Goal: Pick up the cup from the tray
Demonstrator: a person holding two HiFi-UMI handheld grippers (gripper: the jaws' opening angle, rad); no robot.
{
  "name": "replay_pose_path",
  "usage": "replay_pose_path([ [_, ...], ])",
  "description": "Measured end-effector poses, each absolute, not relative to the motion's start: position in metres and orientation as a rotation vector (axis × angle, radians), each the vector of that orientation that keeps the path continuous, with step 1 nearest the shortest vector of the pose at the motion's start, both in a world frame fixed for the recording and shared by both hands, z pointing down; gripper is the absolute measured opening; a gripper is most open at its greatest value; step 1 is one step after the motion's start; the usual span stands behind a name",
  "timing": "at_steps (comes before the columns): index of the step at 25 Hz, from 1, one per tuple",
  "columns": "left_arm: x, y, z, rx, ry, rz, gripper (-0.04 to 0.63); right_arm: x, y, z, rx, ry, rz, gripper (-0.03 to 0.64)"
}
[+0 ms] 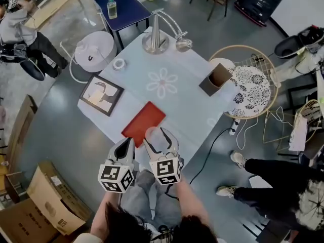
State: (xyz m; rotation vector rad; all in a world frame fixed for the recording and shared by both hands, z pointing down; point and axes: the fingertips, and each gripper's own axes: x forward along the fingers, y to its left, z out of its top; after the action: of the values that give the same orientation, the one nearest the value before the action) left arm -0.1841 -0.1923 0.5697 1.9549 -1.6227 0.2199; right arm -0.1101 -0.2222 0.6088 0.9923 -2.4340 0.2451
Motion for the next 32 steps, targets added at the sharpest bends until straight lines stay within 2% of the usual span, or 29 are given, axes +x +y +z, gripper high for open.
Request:
replay_pose_path([
  [16,-0.090,-0.207,0.574,2.136,-1.421,0.358,0.000,-0.019,-0.237,0.597,1.279,-2.340,0.266,0.321],
  [32,-0.080,-0.216,0.593,2.103,-1.427,0.378,0.000,-0.014,-0.247,0.642,1.304,-2.314,0.392,0.321],
])
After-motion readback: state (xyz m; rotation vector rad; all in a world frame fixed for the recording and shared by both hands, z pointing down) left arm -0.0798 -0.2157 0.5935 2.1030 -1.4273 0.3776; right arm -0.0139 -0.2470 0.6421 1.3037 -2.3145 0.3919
